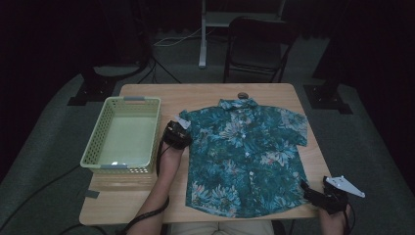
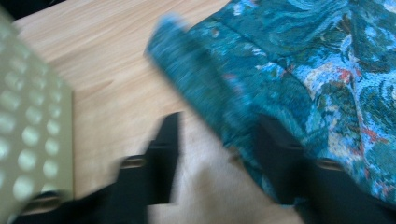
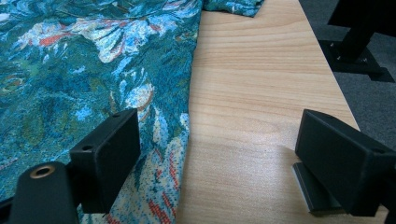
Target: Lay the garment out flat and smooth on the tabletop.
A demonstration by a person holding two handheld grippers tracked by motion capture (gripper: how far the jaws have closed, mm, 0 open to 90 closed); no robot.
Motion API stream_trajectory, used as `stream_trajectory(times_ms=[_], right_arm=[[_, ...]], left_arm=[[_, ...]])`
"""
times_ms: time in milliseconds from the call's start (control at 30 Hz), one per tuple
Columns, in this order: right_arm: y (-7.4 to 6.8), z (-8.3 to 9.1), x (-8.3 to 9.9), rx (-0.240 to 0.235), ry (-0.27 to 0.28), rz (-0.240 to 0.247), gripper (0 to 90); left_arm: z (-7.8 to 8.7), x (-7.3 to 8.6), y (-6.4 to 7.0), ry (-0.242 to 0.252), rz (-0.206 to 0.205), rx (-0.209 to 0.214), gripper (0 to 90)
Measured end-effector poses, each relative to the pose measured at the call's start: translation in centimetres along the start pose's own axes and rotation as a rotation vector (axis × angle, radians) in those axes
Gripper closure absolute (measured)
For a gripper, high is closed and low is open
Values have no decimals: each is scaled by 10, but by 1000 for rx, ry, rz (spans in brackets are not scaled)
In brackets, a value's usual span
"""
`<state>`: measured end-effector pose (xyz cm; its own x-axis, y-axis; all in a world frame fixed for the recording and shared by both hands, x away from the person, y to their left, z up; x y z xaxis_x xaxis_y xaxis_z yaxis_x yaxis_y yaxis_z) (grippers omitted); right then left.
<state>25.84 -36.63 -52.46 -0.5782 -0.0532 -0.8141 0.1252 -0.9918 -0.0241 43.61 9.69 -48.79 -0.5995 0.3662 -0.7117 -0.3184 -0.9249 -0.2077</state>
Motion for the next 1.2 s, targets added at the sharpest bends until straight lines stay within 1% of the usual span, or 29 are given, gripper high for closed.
stream_trajectory(times_ms=[33,67,100,167,200,233,267,300,333,367,400,433,467,567,667,700,767,867,900,967,1067,1100,1133,1167,1200], right_arm=[[0,0,0,0,0,0,132],[0,0,0,0,0,0,132],[0,0,0,1,-1,0,132],[0,0,0,2,-2,1,132],[0,0,0,2,-1,1,132],[0,0,0,1,-1,0,132],[0,0,0,1,-1,0,132],[0,0,0,1,-2,0,132],[0,0,0,2,-2,1,132],[0,0,0,1,-2,-1,132],[0,0,0,1,-2,-1,132],[0,0,0,-1,-2,-2,132],[0,0,0,-3,-1,-5,132],[0,0,0,-4,-1,-6,132],[0,0,0,-3,-1,-4,132],[0,0,0,-3,-1,-3,132],[0,0,0,-3,-1,-3,132],[0,0,0,-4,-1,-4,132],[0,0,0,-4,-1,-4,132],[0,0,0,-3,-1,-3,132],[0,0,0,-4,-1,-4,132],[0,0,0,-4,-1,-4,132],[0,0,0,-3,-1,-3,132],[0,0,0,-3,-1,-3,132],[0,0,0,-4,-1,-4,132]], left_arm=[[2,3,1,-9,9,7,351],[4,5,2,-14,13,6,299],[5,8,4,-11,11,-1,292],[6,12,5,-9,-1,17,291],[6,13,6,3,-8,28,335],[6,13,6,12,-8,36,413],[7,12,7,16,-19,51,418],[7,11,9,22,-41,68,450],[7,9,12,29,-47,70,498],[6,7,13,24,-58,68,521],[4,5,13,23,-62,50,521],[3,4,13,26,-61,27,546],[1,3,11,22,-59,13,558],[-3,5,3,9,-38,-29,562],[-3,9,-1,0,-20,-66,562],[-3,10,-2,-8,-22,-72,562],[-2,13,-3,-12,-3,-59,561],[2,14,-4,-9,1,-51,551],[3,14,-4,-8,7,-44,510],[5,16,-3,-10,16,-22,493],[9,19,1,-9,44,19,375],[11,20,2,-12,49,37,287],[12,21,3,-5,55,42,252],[14,22,5,-3,49,53,252],[16,23,6,-1,50,62,166]])
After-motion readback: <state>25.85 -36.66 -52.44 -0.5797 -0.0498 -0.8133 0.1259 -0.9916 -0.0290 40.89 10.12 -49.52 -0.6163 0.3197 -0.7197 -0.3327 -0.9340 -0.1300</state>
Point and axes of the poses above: each handheld gripper's, and its own axes: z roughly backward along the jaws, x roughly out of its underside, y roughly to its right, the point moved 3 cm from there along -z, roughly forward along the jaws, and after that the axes turned 3 degrees about -y, right-handed, at the moved point
